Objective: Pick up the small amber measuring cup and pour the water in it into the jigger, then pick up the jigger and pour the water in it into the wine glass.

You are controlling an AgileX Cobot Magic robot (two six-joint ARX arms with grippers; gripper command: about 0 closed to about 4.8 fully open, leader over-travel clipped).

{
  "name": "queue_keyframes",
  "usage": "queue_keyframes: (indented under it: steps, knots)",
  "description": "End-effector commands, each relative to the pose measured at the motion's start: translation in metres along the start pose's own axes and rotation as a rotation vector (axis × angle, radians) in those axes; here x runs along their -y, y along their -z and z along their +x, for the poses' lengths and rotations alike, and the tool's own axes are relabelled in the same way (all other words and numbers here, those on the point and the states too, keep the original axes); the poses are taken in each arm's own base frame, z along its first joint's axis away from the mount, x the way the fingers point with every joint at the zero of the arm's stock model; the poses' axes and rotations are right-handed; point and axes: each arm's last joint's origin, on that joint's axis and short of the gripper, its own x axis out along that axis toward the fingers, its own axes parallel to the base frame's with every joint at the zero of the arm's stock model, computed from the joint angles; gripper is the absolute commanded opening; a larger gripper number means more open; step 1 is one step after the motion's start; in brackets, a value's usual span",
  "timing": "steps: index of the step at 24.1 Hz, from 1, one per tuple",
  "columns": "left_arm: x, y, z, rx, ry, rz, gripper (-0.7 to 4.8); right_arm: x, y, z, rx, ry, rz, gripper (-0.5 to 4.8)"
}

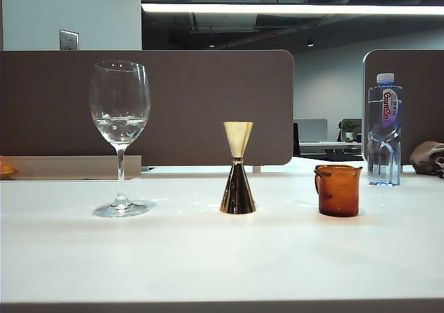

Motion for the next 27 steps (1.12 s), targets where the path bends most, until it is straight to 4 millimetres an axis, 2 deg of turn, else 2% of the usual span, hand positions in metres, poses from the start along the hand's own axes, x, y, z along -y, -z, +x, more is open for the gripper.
queue_keyframes:
  steps: [1,16,27]
  knots:
    - [0.0,0.0,-0.001,0.0,0.001,-0.004,-0.02,0.001,0.0,-0.003,0.03,-0.041,0.002,-0.01]
    - [0.0,0.0,-0.001,0.0,0.001,-0.004,-0.02,0.012,0.006,-0.012,0.02,0.016,-0.034,-0.01]
    - [0.0,0.0,-0.001,0.0,0.001,-0.004,-0.02,0.014,0.04,-0.009,-0.061,-0.022,-0.05,-0.01]
